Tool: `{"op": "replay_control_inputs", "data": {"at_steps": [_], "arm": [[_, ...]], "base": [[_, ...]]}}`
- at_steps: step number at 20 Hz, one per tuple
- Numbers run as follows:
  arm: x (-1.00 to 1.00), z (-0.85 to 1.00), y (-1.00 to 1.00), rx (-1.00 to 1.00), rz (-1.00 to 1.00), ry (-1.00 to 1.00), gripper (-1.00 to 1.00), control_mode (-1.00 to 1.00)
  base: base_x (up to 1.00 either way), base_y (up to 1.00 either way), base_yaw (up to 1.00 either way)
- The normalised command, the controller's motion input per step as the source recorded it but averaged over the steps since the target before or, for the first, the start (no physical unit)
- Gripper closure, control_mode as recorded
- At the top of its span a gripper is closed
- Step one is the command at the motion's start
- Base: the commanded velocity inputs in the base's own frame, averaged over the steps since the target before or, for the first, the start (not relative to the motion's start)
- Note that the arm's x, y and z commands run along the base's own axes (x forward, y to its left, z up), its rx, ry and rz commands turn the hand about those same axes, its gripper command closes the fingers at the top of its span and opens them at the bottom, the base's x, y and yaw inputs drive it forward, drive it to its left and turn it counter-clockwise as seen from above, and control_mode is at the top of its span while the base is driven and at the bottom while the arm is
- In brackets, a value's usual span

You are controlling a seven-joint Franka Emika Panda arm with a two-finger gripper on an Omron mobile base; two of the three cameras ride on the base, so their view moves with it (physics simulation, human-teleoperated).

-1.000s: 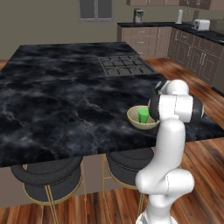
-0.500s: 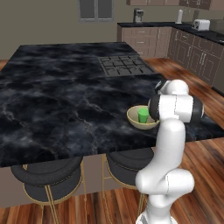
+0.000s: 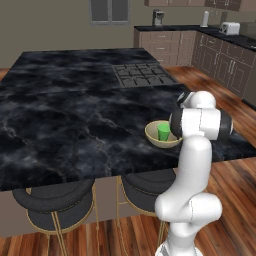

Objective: Place the cup inside the bowl on the dining table and move the bowl to any counter.

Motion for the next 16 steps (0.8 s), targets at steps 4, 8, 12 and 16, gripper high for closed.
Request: {"op": "replay_control_inputs", "data": {"at_steps": [4,8,12,16], "arm": [[0.00,0.16,0.00,0.00,0.00,0.00,1.00,-1.00],[0.00,0.24,0.00,0.03,0.00,0.00,1.00,-1.00],[0.00,0.29,0.00,0.05,0.00,0.00,1.00,-1.00],[-0.12,0.19,0.00,0.05,0.00,0.00,1.00,-1.00]], "base": [[0.00,0.00,0.00],[0.00,0.00,0.00],[0.00,0.00,0.00],[0.00,0.00,0.00]]}}
